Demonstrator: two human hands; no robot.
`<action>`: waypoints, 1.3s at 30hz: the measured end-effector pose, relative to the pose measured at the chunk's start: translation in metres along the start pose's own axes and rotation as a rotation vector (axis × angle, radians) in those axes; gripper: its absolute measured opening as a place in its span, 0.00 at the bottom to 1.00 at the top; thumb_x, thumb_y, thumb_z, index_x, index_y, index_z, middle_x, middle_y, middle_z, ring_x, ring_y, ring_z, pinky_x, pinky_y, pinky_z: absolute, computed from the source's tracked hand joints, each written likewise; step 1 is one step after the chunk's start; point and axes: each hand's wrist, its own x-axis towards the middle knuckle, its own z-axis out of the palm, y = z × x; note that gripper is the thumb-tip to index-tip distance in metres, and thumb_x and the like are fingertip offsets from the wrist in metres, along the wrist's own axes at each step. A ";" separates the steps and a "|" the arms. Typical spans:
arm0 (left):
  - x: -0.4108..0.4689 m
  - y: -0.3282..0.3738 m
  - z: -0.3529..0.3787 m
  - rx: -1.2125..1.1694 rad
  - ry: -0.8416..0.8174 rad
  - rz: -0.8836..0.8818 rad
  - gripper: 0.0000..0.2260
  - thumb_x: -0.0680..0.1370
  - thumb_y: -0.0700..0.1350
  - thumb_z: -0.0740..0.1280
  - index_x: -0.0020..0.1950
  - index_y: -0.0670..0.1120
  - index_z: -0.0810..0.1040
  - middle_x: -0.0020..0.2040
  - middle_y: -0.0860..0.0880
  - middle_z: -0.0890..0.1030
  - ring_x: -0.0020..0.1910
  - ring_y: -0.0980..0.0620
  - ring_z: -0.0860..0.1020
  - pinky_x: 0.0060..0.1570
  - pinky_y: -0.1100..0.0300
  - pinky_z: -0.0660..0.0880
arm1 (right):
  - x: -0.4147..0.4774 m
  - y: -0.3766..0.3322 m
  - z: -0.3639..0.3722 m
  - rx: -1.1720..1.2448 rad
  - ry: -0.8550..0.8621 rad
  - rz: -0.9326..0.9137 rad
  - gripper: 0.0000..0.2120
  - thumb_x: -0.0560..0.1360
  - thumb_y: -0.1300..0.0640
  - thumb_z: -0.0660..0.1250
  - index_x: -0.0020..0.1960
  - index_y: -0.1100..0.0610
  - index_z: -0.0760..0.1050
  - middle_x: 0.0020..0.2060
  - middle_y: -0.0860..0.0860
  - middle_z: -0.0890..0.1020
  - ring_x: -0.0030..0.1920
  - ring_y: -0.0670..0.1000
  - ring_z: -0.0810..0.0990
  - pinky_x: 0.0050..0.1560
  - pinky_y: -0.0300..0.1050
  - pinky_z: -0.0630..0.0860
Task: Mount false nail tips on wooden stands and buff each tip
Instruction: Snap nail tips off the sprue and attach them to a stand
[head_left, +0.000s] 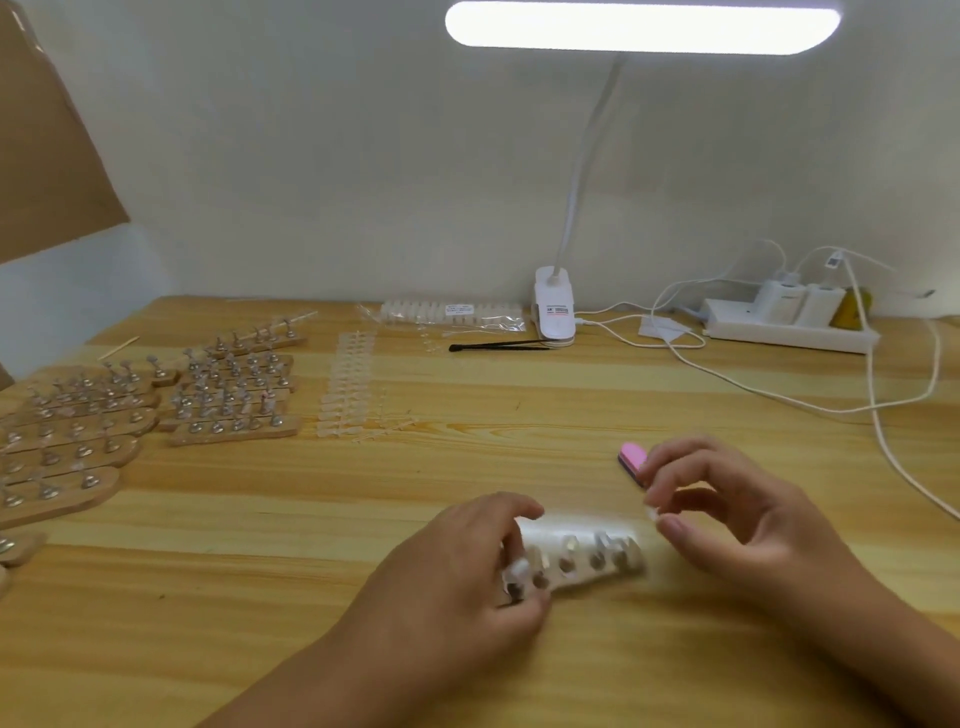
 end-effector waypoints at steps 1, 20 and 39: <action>0.001 -0.003 -0.001 -0.002 0.010 -0.024 0.21 0.73 0.61 0.65 0.64 0.67 0.64 0.48 0.65 0.71 0.51 0.70 0.68 0.42 0.72 0.66 | 0.000 0.002 0.001 -0.023 -0.029 -0.004 0.03 0.72 0.58 0.75 0.43 0.52 0.81 0.49 0.49 0.81 0.56 0.49 0.80 0.52 0.43 0.78; 0.002 -0.007 0.000 0.006 0.016 -0.010 0.15 0.72 0.62 0.64 0.56 0.61 0.75 0.46 0.64 0.72 0.49 0.69 0.69 0.41 0.72 0.67 | 0.012 0.017 0.018 -0.058 -0.047 0.008 0.06 0.69 0.53 0.72 0.44 0.55 0.81 0.45 0.46 0.80 0.52 0.50 0.80 0.43 0.39 0.78; 0.002 -0.008 0.000 0.003 0.011 -0.002 0.17 0.70 0.63 0.62 0.56 0.61 0.75 0.46 0.63 0.73 0.49 0.68 0.69 0.41 0.73 0.67 | 0.011 0.015 0.018 -0.083 -0.011 0.002 0.08 0.69 0.50 0.71 0.45 0.54 0.80 0.44 0.45 0.80 0.55 0.49 0.79 0.43 0.42 0.79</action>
